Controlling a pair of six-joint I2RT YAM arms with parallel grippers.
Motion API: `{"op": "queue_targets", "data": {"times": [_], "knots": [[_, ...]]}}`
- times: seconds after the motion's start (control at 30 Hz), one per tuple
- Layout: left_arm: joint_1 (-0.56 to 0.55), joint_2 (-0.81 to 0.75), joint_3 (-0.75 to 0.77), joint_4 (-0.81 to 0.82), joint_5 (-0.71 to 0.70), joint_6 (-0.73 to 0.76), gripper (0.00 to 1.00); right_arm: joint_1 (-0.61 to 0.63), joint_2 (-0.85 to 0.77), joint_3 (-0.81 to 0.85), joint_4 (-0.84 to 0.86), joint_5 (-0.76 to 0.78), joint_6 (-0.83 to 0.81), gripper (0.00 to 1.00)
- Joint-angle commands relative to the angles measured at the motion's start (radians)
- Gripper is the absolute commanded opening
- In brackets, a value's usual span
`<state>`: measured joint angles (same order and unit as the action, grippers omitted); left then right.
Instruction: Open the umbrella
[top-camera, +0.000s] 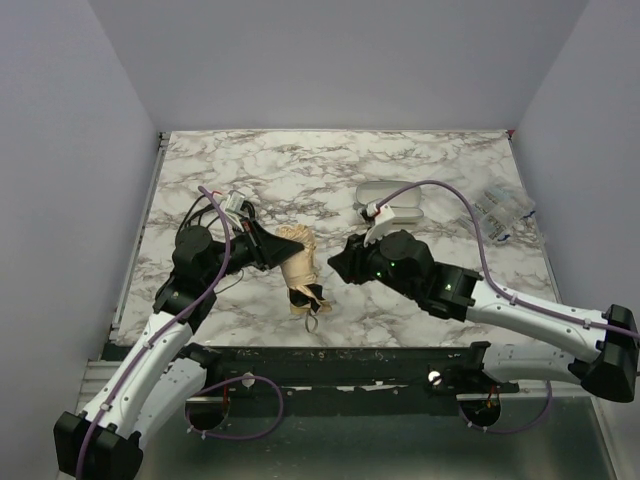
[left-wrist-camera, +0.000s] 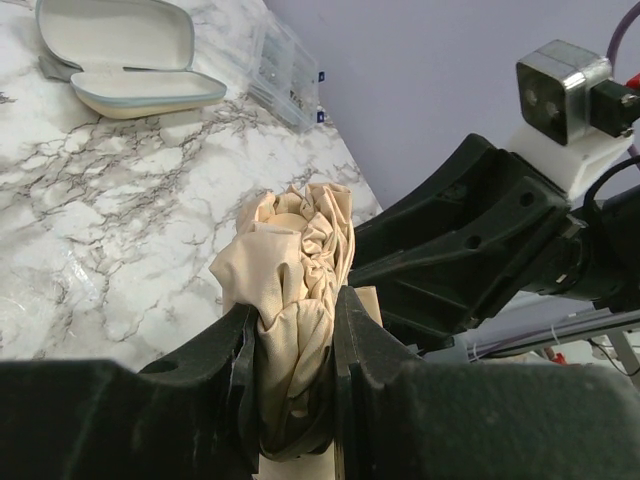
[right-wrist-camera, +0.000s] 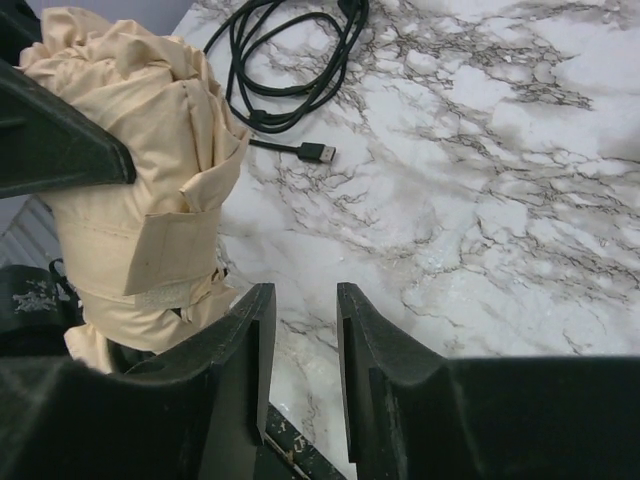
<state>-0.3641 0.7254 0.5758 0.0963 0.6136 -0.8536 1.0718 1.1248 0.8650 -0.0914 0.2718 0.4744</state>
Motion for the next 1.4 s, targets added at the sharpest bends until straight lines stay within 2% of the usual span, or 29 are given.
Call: {"op": "queue_targets", "data": {"times": [0.0, 0.17, 0.37, 0.77, 1.2, 1.37], "knots": [[-0.004, -0.015, 0.050, 0.001, -0.049, -0.001, 0.00, 0.000, -0.013, 0.079, -0.065, -0.059, -0.020, 0.39], [-0.004, 0.008, 0.069, -0.040, -0.092, -0.007, 0.00, -0.001, 0.001, 0.122, -0.086, -0.118, -0.005, 0.46], [-0.006, 0.029, 0.082, -0.051, -0.116, -0.015, 0.00, -0.001, 0.052, 0.164, -0.096, -0.157, 0.006, 0.47], [-0.006, 0.037, 0.090, -0.059, -0.105, 0.002, 0.00, 0.000, 0.145, 0.221, -0.090, -0.137, 0.004, 0.46], [-0.006, 0.029, 0.090, -0.073, -0.096, 0.029, 0.00, 0.000, 0.194, 0.224, -0.086, -0.097, -0.001, 0.35], [-0.006, 0.024, 0.092, -0.075, -0.086, 0.039, 0.00, -0.001, 0.198, 0.215, -0.084, -0.079, -0.002, 0.25]]}}
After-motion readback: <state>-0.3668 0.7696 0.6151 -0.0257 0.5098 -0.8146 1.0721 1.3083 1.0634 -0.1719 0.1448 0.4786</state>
